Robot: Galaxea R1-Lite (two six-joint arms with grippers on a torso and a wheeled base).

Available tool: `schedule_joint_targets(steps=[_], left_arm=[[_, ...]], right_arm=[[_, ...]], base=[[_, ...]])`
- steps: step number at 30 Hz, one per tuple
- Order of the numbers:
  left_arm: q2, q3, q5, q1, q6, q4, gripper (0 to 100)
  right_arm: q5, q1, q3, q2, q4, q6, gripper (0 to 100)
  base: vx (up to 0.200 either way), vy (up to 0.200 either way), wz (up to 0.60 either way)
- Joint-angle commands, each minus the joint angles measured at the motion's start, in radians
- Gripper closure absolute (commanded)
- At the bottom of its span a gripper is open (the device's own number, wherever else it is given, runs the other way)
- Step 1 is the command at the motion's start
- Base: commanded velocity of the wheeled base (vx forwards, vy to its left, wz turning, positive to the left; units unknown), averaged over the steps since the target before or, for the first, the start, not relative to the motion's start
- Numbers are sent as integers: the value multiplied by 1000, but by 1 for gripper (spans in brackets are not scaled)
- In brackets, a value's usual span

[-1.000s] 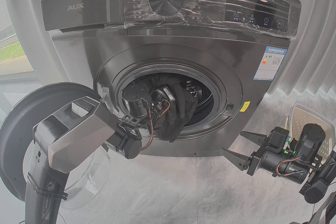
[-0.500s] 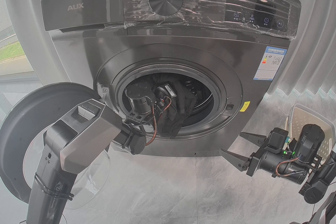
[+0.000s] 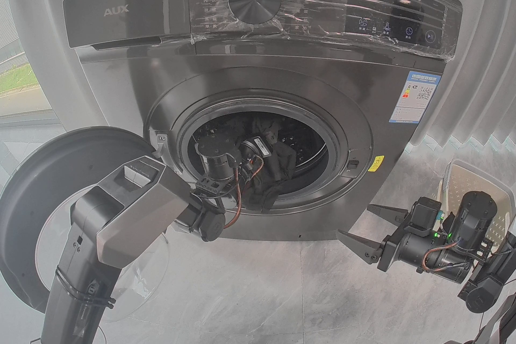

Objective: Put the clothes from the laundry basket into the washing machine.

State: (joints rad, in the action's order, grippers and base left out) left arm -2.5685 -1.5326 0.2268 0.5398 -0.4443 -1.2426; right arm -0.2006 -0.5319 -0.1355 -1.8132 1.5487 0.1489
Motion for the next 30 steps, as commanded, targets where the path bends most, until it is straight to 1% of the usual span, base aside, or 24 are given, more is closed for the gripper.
schedule_joint_targets(steps=[1,2,3,4,6,8,10,15,20,25,28,30], left_arm=[[33,107,0,8,4,35,0],[41,130,0,9,4,48,0],[45,158,0,12,10,66,0],[45,161,0,12,10,66,0],[47,215,2,14,41,75,0],[45,261,0,12,78,63,0],[45,293,0,14,95,49,0],[42,333,0,16,98,26,0],[36,364,-11,22,99,15,0],[22,353,-15,35,107,18,0],[14,348,-18,40,107,17,0],[1,345,-30,46,105,17,0]], right_arm=[[0,-2,1,-2,1,0,0],[0,-2,1,-2,1,0,0],[0,-2,1,-2,1,0,0],[0,-2,1,-2,1,0,0],[0,-2,1,-2,1,0,0],[0,-2,1,-2,1,0,0],[0,-3,1,-2,1,0,0],[0,-7,1,-2,1,0,0],[0,-7,1,0,1,0,0],[0,-7,1,0,1,0,0],[0,-7,1,0,1,0,0],[1,-7,1,0,1,0,0]], base=[[0,0,0],[0,0,0],[0,0,0],[0,0,0],[0,0,0],[0,0,0],[0,0,0],[0,0,0],[0,0,0],[0,0,0],[0,0,0],[0,0,0]])
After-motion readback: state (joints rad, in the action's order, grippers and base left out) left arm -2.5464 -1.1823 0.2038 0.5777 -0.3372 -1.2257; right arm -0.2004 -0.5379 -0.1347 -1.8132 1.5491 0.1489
